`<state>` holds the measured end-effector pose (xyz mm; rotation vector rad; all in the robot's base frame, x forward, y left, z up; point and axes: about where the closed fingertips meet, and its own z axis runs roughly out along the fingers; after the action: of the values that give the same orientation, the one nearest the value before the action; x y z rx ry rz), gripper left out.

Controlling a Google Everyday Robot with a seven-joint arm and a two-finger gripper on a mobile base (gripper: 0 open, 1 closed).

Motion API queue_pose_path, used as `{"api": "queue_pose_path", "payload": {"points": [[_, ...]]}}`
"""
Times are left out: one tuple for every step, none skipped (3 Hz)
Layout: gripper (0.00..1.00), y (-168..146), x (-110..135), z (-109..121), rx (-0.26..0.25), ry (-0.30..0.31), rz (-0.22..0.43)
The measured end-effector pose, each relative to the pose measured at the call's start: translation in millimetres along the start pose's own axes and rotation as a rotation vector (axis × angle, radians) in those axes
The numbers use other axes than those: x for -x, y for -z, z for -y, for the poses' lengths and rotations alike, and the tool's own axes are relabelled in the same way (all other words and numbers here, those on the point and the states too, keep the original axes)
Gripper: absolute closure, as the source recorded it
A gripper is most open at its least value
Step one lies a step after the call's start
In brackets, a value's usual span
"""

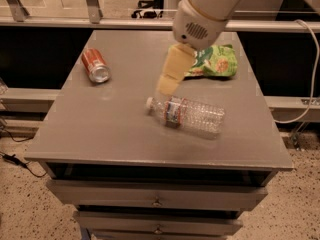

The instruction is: Place coke can upright

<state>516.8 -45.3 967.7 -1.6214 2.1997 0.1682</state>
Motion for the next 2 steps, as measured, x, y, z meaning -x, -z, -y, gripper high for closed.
{"api": "queue_pose_path", "payload": {"points": [[0.0, -26.7, 42.8, -5.8, 0.029, -0.036, 0.054], [0.0, -27.6, 45.9, -5.9, 0.028, -0.046, 0.059]]}}
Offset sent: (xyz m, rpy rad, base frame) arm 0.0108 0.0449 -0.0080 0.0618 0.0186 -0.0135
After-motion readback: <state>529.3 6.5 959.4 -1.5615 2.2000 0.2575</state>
